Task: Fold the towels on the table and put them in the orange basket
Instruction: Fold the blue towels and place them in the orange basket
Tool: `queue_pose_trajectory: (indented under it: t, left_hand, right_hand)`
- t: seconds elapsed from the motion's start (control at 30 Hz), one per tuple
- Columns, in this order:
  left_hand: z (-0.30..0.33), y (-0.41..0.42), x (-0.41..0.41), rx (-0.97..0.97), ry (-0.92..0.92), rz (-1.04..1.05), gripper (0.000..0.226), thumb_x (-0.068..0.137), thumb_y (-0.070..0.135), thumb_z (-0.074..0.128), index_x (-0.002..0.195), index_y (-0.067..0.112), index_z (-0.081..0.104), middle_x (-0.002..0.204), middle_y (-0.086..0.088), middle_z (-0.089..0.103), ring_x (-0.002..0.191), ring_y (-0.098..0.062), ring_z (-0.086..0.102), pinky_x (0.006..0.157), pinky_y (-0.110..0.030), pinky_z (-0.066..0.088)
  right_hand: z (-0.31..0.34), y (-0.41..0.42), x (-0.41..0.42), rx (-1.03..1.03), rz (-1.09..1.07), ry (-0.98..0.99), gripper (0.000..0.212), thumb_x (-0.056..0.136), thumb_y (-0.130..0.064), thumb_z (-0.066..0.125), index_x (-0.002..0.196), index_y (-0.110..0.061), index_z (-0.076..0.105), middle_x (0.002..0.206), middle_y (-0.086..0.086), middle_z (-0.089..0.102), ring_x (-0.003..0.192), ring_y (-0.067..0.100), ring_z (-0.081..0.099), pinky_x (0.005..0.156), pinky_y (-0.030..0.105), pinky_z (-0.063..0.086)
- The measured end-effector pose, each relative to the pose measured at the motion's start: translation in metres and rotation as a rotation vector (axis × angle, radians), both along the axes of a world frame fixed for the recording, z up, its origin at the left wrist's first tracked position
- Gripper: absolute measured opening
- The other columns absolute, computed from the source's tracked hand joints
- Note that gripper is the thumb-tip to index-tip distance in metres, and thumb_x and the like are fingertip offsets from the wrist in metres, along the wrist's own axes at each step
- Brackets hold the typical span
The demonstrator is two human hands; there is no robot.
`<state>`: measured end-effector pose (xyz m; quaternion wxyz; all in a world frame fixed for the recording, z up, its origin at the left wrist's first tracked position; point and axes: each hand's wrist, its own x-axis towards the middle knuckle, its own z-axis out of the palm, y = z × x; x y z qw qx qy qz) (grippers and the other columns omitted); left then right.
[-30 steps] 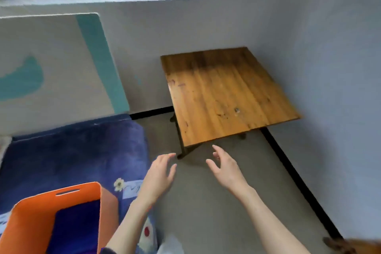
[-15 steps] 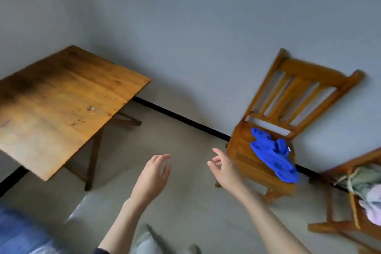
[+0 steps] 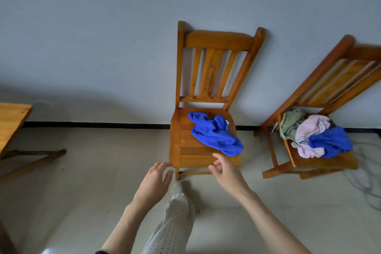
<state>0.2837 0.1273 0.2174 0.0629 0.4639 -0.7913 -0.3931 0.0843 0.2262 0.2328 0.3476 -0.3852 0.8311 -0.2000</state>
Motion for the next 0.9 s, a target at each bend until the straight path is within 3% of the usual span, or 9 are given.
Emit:
queue_pose_trajectory:
  t: [0.27, 0.37, 0.43, 0.7, 0.9]
  left_hand:
    - [-0.054, -0.096, -0.093, 0.085, -0.128, -0.170, 0.031, 0.097, 0.023, 0.045, 0.125, 0.012, 0.054, 0.122, -0.006, 0.057, 0.112, -0.022, 0.054, 0.090, -0.025, 0.040]
    - [-0.070, -0.124, -0.131, 0.084, -0.172, -0.218, 0.030, 0.097, 0.021, 0.044, 0.125, 0.013, 0.054, 0.123, -0.006, 0.056, 0.109, -0.023, 0.055, 0.087, -0.029, 0.043]
    - [-0.083, -0.137, -0.156, 0.090, -0.187, -0.256, 0.031, 0.097, 0.018, 0.044, 0.126, 0.013, 0.054, 0.125, -0.006, 0.055, 0.111, -0.024, 0.054, 0.088, -0.030, 0.043]
    - [-0.161, -0.147, -0.246, 0.165, -0.277, -0.359, 0.037, 0.097, 0.020, 0.041, 0.134, 0.020, 0.046, 0.135, -0.001, 0.047, 0.123, -0.021, 0.045, 0.097, -0.033, 0.039]
    - [-0.228, -0.137, -0.301, 0.117, -0.294, -0.431, 0.041, 0.099, 0.023, 0.037, 0.140, 0.023, 0.037, 0.146, 0.004, 0.035, 0.135, -0.013, 0.029, 0.104, -0.026, 0.029]
  right_hand:
    - [-0.056, -0.076, -0.098, 0.099, -0.079, -0.017, 0.045, 0.094, -0.027, 0.052, 0.137, -0.014, 0.042, 0.122, 0.004, 0.056, 0.115, 0.016, 0.052, 0.091, 0.023, 0.038]
    - [-0.080, -0.095, -0.127, 0.097, -0.109, -0.044, 0.039, 0.093, -0.022, 0.054, 0.130, -0.009, 0.048, 0.112, 0.005, 0.058, 0.110, 0.019, 0.055, 0.085, 0.020, 0.038]
    - [-0.099, -0.104, -0.148, 0.110, -0.133, -0.059, 0.034, 0.093, -0.021, 0.053, 0.125, -0.007, 0.051, 0.108, 0.006, 0.059, 0.106, 0.020, 0.057, 0.083, 0.022, 0.040]
    - [-0.202, -0.123, -0.239, 0.331, -0.066, -0.049, 0.039, 0.101, -0.018, 0.031, 0.136, -0.010, 0.043, 0.138, 0.007, 0.050, 0.126, 0.022, 0.046, 0.097, 0.025, 0.035]
    - [-0.276, -0.133, -0.285, 0.382, -0.016, 0.073, 0.036, 0.100, -0.018, 0.033, 0.133, -0.010, 0.046, 0.132, 0.012, 0.052, 0.120, 0.027, 0.050, 0.100, 0.035, 0.039]
